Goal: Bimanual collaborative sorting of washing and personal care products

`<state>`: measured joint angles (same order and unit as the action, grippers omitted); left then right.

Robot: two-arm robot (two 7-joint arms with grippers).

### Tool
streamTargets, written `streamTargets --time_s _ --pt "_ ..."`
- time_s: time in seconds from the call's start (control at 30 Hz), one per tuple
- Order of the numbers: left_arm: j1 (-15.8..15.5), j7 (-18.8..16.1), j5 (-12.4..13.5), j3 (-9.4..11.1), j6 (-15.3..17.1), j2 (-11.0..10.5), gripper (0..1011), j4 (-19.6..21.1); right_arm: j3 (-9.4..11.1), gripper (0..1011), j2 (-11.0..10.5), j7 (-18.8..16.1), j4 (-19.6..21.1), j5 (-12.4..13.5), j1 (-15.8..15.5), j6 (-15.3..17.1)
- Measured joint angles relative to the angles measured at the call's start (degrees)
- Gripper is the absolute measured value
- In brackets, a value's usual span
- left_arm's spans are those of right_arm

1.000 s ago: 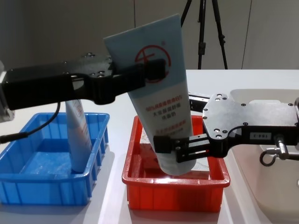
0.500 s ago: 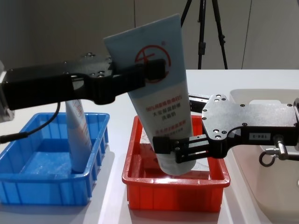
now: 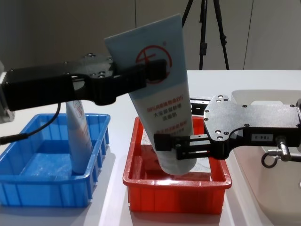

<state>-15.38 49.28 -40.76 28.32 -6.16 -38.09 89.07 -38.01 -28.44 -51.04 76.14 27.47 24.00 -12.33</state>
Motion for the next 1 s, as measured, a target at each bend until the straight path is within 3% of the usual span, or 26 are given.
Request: streamTargets --time_s 0.3,1.0 --pt "0.0 -0.02 -0.01 0.0 0.0 0.0 164 0.0 0.02 581 0.0 -0.01 0.02 -0.01 0.0 0.0" --pt "0.0 0.02 0.01 0.0 -0.01 0.0 165 0.0 0.06 485 0.0 0.0 0.01 -0.01 0.0 0.0"
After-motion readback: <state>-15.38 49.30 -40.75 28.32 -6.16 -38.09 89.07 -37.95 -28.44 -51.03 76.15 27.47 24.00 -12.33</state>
